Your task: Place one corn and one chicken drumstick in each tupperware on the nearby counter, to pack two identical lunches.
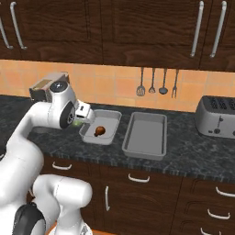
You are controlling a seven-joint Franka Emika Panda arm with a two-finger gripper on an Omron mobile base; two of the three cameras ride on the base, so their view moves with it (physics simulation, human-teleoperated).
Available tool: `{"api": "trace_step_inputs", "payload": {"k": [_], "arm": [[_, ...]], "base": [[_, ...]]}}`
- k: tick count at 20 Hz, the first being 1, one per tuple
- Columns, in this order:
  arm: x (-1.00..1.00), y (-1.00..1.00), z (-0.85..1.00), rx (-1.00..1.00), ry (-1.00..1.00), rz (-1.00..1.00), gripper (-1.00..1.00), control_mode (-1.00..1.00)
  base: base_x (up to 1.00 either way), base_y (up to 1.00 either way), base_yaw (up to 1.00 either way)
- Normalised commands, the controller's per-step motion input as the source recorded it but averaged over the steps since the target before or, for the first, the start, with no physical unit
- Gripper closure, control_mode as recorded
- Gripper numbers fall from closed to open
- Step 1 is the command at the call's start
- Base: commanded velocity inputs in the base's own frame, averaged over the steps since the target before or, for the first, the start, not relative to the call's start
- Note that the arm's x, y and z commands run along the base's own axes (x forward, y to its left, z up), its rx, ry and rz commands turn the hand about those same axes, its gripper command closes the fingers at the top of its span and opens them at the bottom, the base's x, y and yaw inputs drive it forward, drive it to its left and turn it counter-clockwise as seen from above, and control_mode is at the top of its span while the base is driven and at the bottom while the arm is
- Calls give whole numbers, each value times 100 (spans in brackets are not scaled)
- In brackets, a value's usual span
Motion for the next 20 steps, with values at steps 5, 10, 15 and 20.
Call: {"api": "trace_step_inputs", "payload": {"k": [5, 10, 15, 20], "arm": [[97, 1, -41, 0, 3, 0, 100, -100], [96, 1, -24, 0, 0, 0, 100, -100], [64, 2, -28, 0, 0, -3, 100, -100], [57, 6, -44, 0, 0, -3, -100, -100]], "base": [[0, 0, 0], [0, 0, 0], [0, 0, 0], [0, 0, 0]]}}
